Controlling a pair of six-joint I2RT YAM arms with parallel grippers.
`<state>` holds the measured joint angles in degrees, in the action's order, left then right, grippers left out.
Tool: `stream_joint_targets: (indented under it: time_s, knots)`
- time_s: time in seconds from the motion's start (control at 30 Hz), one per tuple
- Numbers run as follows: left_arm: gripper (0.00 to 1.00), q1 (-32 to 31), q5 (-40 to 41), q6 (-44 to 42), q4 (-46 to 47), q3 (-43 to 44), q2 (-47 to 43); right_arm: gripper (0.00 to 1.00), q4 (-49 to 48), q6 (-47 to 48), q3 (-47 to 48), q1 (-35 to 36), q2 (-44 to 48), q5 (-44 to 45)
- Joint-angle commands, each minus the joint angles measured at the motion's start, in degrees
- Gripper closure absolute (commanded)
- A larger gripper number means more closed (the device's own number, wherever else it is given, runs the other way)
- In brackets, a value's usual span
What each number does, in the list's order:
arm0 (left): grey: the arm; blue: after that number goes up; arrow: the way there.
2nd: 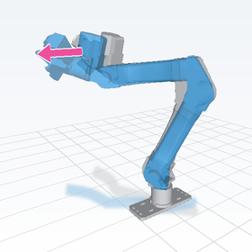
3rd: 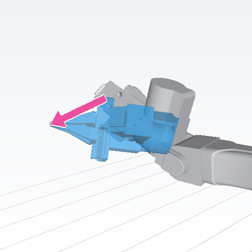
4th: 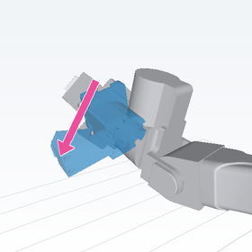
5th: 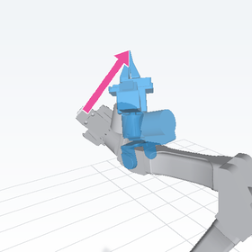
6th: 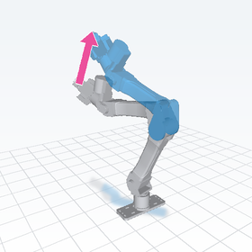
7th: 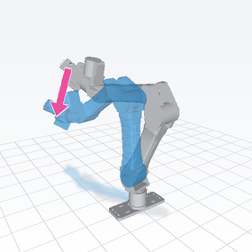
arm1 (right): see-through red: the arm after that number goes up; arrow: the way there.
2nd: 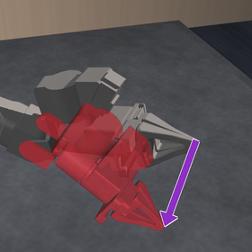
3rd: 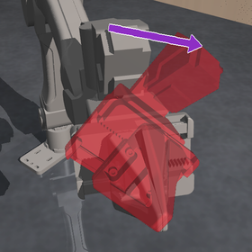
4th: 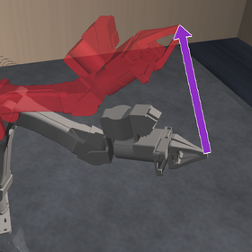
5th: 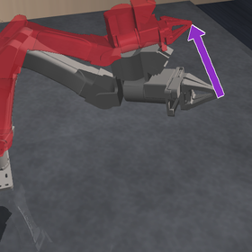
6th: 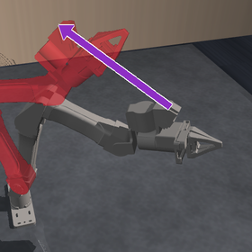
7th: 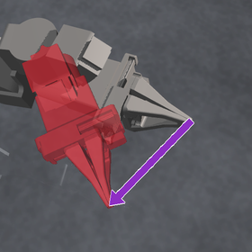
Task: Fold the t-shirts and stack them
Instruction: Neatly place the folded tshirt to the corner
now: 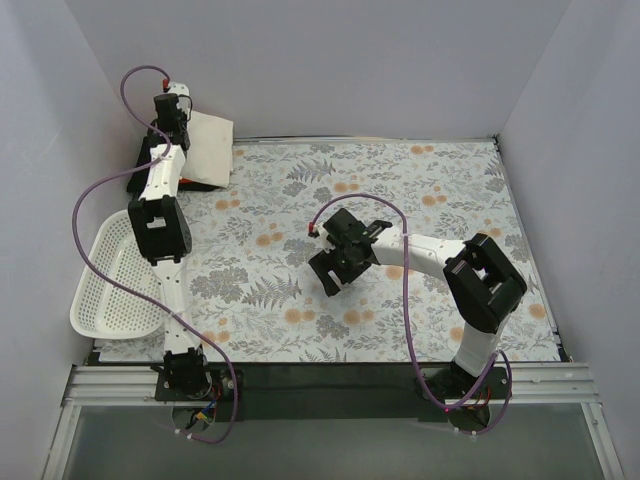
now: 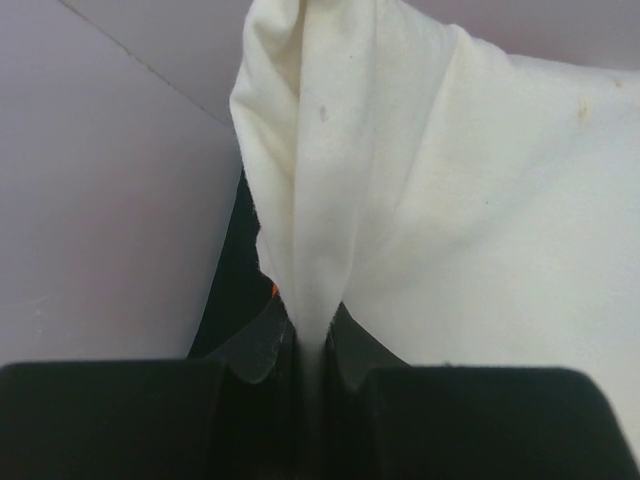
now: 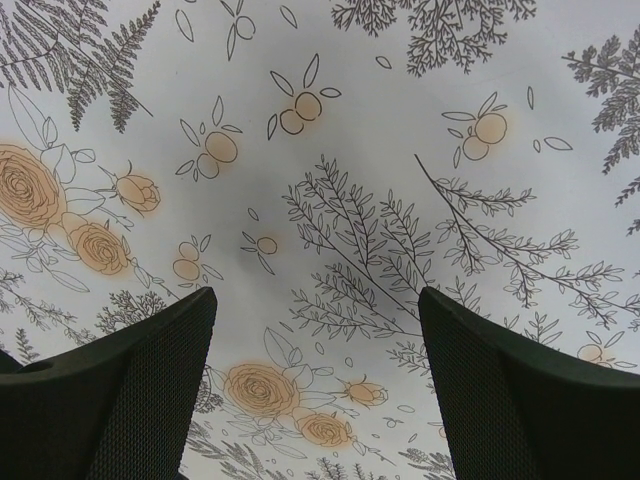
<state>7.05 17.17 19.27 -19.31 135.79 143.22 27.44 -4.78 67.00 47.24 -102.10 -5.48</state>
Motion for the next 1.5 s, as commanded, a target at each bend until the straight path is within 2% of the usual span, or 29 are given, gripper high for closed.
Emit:
stream_joint_targets:
  time_s: [0.0, 0.23, 0.7, 0.73, 0.83, 0.87, 0.97, 1.1, 1.13, 1.27, 1.47]
  knots:
    - [1.0, 0.77, 5.92, -3.35, 6.03, 0.27, 0.74, 0.26, 1.56, -1.64, 2.08, -0.4, -0.03, 0.73]
    - [0.98, 1.91, 11.3, -7.75, 12.28, -2.37, 1.72, 0.26, 1.91, -3.57, 2.43, -0.57, -0.64, 0.9]
    - [0.9, 3.24, 11.22, -7.31, 14.56, -3.25, 2.42, 0.27, 2.53, -7.0, 3.05, -0.66, 0.06, 2.4]
    - [0.73, 3.23, 11.31, -7.14, 14.74, -3.33, 2.33, 0.27, 2.62, -7.18, 3.05, -0.66, 0.06, 2.66]
    - [0.44, 3.23, 11.84, -6.09, 14.91, -3.6, 1.98, 0.27, 2.79, -8.05, 2.87, -0.75, 0.5, 3.36]
    - [0.4, 3.23, 12.01, -5.74, 14.92, -3.86, 1.72, 0.27, 2.79, -8.32, 2.78, -0.75, 0.85, 3.8]
    - [0.31, 3.23, 11.14, -3.54, 14.39, -5.0, 0.23, 0.27, 2.79, -9.28, 2.7, -1.01, 1.9, 6.78]
    - [0.27, 3.06, 8.06, 4.53, 10.44, -6.58, -2.93, 0.27, 3.05, -10.95, 2.52, -3.03, 3.49, 9.34]
    - [0.25, 2.97, 7.27, 9.42, 10.0, -9.11, -3.99, 0.27, 3.4, -12.0, 2.61, -4.43, 3.93, 9.95]
    - [0.17, 1.31, -0.62, 19.39, 8.5, -18.34, -11.1, 0.27, 3.5, -13.07, 1.99, -9.26, 7.61, 12.85]
    - [0.15, -6.25, -1.0, 29.48, 6.57, -33.27, -25.51, 0.27, 5.07, -11.14, 1.2, -20.33, 16.74, 14.52]
